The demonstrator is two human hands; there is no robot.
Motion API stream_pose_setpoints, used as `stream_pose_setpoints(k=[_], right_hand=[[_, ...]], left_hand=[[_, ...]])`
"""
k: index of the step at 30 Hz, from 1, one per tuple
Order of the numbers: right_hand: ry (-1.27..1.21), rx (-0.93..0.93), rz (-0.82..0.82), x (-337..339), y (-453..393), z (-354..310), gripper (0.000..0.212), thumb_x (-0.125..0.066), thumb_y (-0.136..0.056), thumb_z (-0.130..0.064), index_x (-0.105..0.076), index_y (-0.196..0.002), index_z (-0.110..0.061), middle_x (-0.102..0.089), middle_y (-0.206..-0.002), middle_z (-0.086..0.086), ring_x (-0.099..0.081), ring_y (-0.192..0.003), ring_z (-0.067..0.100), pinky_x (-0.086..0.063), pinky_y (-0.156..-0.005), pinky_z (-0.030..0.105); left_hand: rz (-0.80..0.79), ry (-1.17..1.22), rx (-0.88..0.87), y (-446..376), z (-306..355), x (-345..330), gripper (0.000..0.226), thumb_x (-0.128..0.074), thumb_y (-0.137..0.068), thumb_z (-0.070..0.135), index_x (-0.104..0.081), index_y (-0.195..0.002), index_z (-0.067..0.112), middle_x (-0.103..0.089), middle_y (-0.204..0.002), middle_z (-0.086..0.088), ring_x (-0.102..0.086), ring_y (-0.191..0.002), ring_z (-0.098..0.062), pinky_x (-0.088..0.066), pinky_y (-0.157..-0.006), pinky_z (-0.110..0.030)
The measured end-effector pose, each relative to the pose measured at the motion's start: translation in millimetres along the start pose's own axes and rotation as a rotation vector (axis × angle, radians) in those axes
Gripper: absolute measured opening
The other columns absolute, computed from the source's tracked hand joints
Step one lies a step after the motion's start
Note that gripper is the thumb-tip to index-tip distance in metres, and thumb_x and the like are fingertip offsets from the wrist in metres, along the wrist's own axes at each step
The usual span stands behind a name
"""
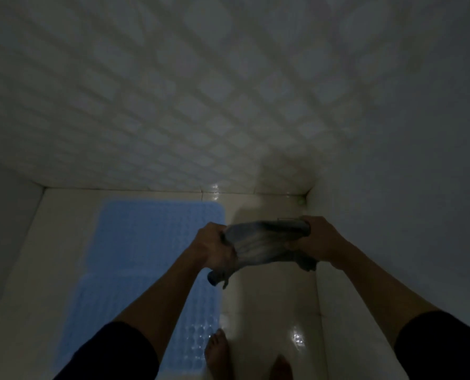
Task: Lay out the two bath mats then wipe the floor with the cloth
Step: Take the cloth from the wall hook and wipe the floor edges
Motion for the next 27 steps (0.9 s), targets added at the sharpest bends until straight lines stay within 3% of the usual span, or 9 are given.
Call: stream_pose_setpoints(k=[3,6,11,14,17,21,24,27], right_hand=[[0.029,0.024,0.042,-50.4,-47.1,32.0,0.042,-0.074,-0.078,-0.008,-0.062,-0.118,-0.005,-0.064,-0.110,0.015,-0.060,-0.102,0.032,-0.052,-0.082,0.042],[0.071,0.035,0.053,-97.7,-100.1,69.6,0.027,-0.068,-0.080,-0.008,-0.060,-0.105,-0.008,-0.059,-0.095,0.007,-0.057,-0.087,0.026,-0.041,-0.060,0.024],[0.095,0.047,0.069,-166.9,-197.0,143.0,0.023,-0.071,-0.078,-0.016,-0.057,-0.095,-0.009,-0.059,-0.092,0.009,-0.056,-0.081,0.026,-0.047,-0.066,0.037],[0.132,0.067,0.064,-205.3,-244.8,196.9,0.021,-0.065,-0.072,-0.004,-0.049,-0.085,-0.010,-0.051,-0.085,0.009,-0.050,-0.078,0.029,-0.036,-0.059,0.031],[0.158,0.095,0.056,-238.0,-289.3,246.7,0.024,-0.060,-0.071,0.002,-0.050,-0.087,-0.013,-0.056,-0.083,0.010,-0.053,-0.078,0.030,-0.040,-0.057,0.031],[0.198,0.153,0.083,-262.6,-359.9,282.7,0.053,-0.066,-0.072,-0.002,-0.056,-0.121,-0.018,-0.063,-0.107,0.013,-0.056,-0.098,0.032,-0.049,-0.078,0.034],[0.226,0.226,0.171,-264.9,-415.3,286.3,0.043,-0.073,-0.068,-0.003,-0.066,-0.111,-0.010,-0.066,-0.110,0.017,-0.062,-0.098,0.036,-0.053,-0.085,0.040],[0.210,0.282,0.246,-259.4,-462.5,284.6,0.039,-0.080,-0.061,0.000,-0.068,-0.098,-0.005,-0.068,-0.100,0.019,-0.066,-0.088,0.036,-0.058,-0.076,0.044]], left_hand=[[0.039,-0.051,-0.025,-50.0,-42.5,-19.9,0.011,-0.072,-0.080,0.011,-0.070,-0.091,0.010,-0.070,-0.088,-0.002,-0.068,-0.085,-0.018,-0.053,-0.070,-0.026],[0.101,-0.132,-0.077,-100.7,-75.4,-39.7,0.016,-0.074,-0.081,0.018,-0.060,-0.089,0.015,-0.064,-0.085,0.002,-0.064,-0.083,-0.017,-0.051,-0.071,-0.029],[0.102,-0.097,-0.071,-192.2,-139.8,-88.2,0.030,-0.078,-0.077,0.018,-0.056,-0.097,0.016,-0.060,-0.085,0.006,-0.062,-0.083,-0.015,-0.054,-0.070,-0.028],[0.057,-0.119,-0.090,-243.5,-186.2,-131.3,0.025,-0.077,-0.079,0.017,-0.060,-0.096,0.011,-0.064,-0.087,0.001,-0.065,-0.084,-0.018,-0.057,-0.073,-0.032],[0.138,-0.199,-0.116,-298.8,-230.4,-169.9,0.018,-0.074,-0.079,0.016,-0.057,-0.080,0.015,-0.067,-0.084,-0.006,-0.068,-0.087,-0.026,-0.052,-0.071,-0.031],[0.236,-0.235,-0.200,-379.0,-250.9,-194.5,0.030,-0.074,-0.074,0.023,-0.046,-0.065,0.025,-0.057,-0.071,0.003,-0.065,-0.077,-0.024,-0.049,-0.063,-0.028],[0.333,-0.287,-0.310,-429.3,-249.8,-189.2,0.036,-0.077,-0.080,0.025,-0.043,-0.068,0.024,-0.054,-0.070,0.006,-0.051,-0.064,-0.014,-0.035,-0.054,-0.025],[0.453,-0.380,-0.401,-474.6,-249.9,-174.6,0.026,-0.075,-0.083,0.021,-0.049,-0.081,0.017,-0.064,-0.083,-0.004,-0.058,-0.075,-0.021,-0.037,-0.061,-0.028]])
Point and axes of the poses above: each hand's wrist, its own y-axis away from the middle knuckle, its own x-axis out of the back of the hand, z = x × y, the point moved 1 cm from there along -y, towards the middle knuckle
